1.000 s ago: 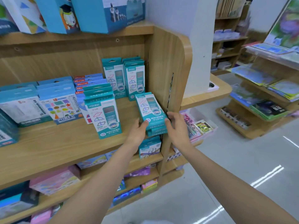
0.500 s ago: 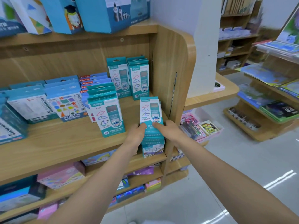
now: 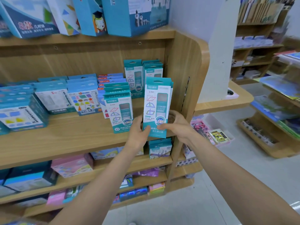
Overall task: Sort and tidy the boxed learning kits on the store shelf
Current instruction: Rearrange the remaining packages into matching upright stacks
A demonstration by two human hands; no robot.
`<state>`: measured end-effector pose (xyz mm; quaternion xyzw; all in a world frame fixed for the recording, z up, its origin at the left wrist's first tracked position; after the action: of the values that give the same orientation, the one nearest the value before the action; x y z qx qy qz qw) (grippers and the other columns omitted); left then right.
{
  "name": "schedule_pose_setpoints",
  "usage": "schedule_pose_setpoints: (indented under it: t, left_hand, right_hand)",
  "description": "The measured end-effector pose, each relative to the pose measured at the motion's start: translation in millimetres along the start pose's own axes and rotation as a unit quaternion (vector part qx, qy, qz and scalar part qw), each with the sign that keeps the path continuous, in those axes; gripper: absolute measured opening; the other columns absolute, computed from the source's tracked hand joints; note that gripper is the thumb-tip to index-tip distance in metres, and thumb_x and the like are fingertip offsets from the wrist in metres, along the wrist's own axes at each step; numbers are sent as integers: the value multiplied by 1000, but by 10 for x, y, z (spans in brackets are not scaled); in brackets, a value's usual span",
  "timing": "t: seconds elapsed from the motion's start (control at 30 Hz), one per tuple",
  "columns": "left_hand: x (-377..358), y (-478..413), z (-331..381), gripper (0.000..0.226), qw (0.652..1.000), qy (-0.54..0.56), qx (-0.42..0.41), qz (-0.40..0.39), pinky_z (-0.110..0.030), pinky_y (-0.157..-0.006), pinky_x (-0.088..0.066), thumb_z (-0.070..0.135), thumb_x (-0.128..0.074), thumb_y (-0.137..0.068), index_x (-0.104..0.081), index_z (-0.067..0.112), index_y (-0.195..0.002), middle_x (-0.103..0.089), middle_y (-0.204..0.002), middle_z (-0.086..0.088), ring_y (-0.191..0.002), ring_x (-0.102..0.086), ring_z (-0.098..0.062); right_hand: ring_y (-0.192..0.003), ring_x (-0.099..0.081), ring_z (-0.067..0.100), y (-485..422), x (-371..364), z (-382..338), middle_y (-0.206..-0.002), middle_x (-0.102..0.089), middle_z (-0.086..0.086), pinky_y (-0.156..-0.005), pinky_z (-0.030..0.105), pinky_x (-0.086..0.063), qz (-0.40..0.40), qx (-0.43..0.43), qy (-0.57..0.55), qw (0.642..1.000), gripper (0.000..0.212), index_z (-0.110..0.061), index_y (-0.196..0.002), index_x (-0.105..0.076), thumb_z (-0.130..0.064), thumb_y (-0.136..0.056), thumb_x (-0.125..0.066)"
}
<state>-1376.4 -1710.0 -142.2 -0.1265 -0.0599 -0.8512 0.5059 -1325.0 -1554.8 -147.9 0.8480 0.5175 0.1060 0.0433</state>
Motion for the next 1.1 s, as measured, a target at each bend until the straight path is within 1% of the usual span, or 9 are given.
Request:
schedule_pose_setpoints:
  t: [0.13,0.23,0.3,0.37,0.47,0.6,0.73,0.87,1.1]
  left_hand:
    - [479,141,44,23,963,-43,-67,256,-31,-82,-47,15,-65,-85,-57,16,-106,-55,-102,5,-91,-51,-14]
    - [823,160,-104,50,930,-95,-31,355,-42,-92,-41,18,-74,-76,-45,5,-114,-42,-109,-3,-104,-43,-24]
    - [936,-4,-305,76,950,-65,28,304,-41,-105,-37,17,-79,-74,-32,6,-133,-37,-125,-4,-118,-40,-23]
    - [957,-185,-461,90,975,-22,59,214,-38,-108,-37,14,-81,-73,-23,18,-142,-41,-134,2,-124,-43,-18]
    - [940,-381,-614,89,989,19,77,125,-31,-93,-45,10,-80,-74,-26,20,-144,-54,-127,5,-113,-56,-14]
    - [941,-589,-783,66,993,-10,90,72,-24,-78,-47,15,-83,-70,-50,15,-127,-68,-112,2,-103,-65,-17]
    - [929,-706,-716,69,998,10,41,56,-13,-72,-49,6,-87,-62,-52,10,-122,-69,-110,-3,-94,-66,-12]
    - [883,-766,-702,81,999,11,27,39,-23,-85,-47,10,-88,-61,-45,10,-130,-64,-119,-1,-107,-61,-16]
    - [874,-736,-681,83,999,-16,19,26,-30,-92,-45,18,-86,-67,-40,15,-137,-58,-127,-1,-114,-55,-15]
  right_hand:
    - [-117,-54,13,-97,-39,-98,-129,-56,1,-94,32,-51,37,42,10,998,86,-15,-136,-38,1,-65,-83]
    - [-116,-51,9,-159,-122,-83,-131,-53,0,-94,31,-50,31,46,15,998,86,-14,-138,-35,5,-68,-80]
    - [-120,-49,11,-208,-181,-49,-134,-51,0,-100,37,-49,28,53,30,998,86,-16,-138,-36,5,-68,-81]
    - [-124,-48,12,-270,-226,-35,-135,-50,1,-103,40,-46,33,62,40,997,87,-16,-138,-35,5,-67,-81]
    - [-127,-45,10,-365,-237,-54,-138,-48,0,-106,38,-44,34,67,66,995,87,-18,-141,-32,4,-71,-79]
    - [-126,-47,9,-457,-169,-58,-135,-50,-4,-103,33,-44,50,58,106,991,85,-17,-145,-27,3,-77,-73]
    - [-121,-46,6,-507,-149,-72,-127,-49,-6,-97,21,-38,43,74,123,989,76,-13,-142,-29,7,-81,-68]
    - [-121,-43,4,-496,-141,-62,-128,-47,-10,-97,15,-36,40,76,121,989,74,-16,-144,-29,3,-83,-67]
    - [-124,-49,8,-442,-76,86,-134,-56,-7,-104,31,-42,96,84,104,986,69,-22,-141,-38,-19,-82,-75]
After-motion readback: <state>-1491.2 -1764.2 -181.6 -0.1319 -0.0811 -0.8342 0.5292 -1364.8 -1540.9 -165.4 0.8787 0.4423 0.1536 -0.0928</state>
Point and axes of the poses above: each hand's wrist, its own y-axis away from the middle knuckle, its own x-axis out of the back of the hand, z = x × y, the point moved 6 cm from there along -y, towards the middle knuckle
